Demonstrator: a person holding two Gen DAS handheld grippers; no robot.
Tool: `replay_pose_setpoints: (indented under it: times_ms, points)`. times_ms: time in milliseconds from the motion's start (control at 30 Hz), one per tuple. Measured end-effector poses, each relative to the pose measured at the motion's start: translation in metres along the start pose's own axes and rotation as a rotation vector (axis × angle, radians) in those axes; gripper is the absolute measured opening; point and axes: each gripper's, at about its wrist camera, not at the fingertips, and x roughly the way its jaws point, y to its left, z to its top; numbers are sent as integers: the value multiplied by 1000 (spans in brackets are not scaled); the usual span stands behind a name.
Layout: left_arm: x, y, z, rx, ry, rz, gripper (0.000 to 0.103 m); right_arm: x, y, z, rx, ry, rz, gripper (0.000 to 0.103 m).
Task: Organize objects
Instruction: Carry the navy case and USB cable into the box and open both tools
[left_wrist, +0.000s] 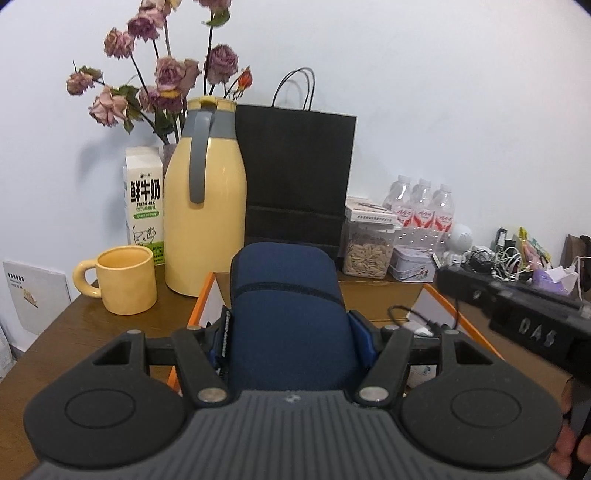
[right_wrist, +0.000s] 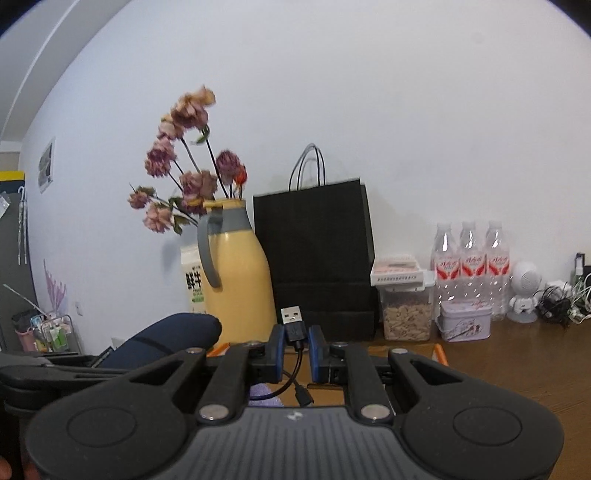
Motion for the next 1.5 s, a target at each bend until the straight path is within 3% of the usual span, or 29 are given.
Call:
replay_pose_setpoints:
  times_ms: [300, 500, 567, 633, 667, 733, 767, 1067, 1500]
  points:
    - [57, 0, 1, 1, 43, 20, 65, 56, -11, -22, 29, 121, -30, 13]
    - [67, 0, -7, 35, 76, 7, 67, 68, -13, -30, 18, 190, -65, 15]
    - [59, 2, -8, 43, 30, 27, 80, 67, -15, -30, 25, 198, -86, 38]
    - [53, 5, -8, 36, -11, 81, 103, 63, -18, -29, 37, 188, -123, 63]
    - [50, 8, -8, 19, -27, 89, 103, 61, -20, -29, 42, 183, -140, 68]
    - [49, 12, -7, 1, -17, 82, 103, 58, -26, -29, 58, 176, -171, 97]
    - [49, 13, -6, -1, -17, 85, 103, 56, -28, -28, 66, 171, -170, 102]
    - [41, 7, -9, 22, -37, 76, 103, 44, -28, -24, 56, 151, -153, 103]
    - [-6, 7, -13, 25, -46, 84, 103, -7, -31, -12, 23, 112, -160, 103]
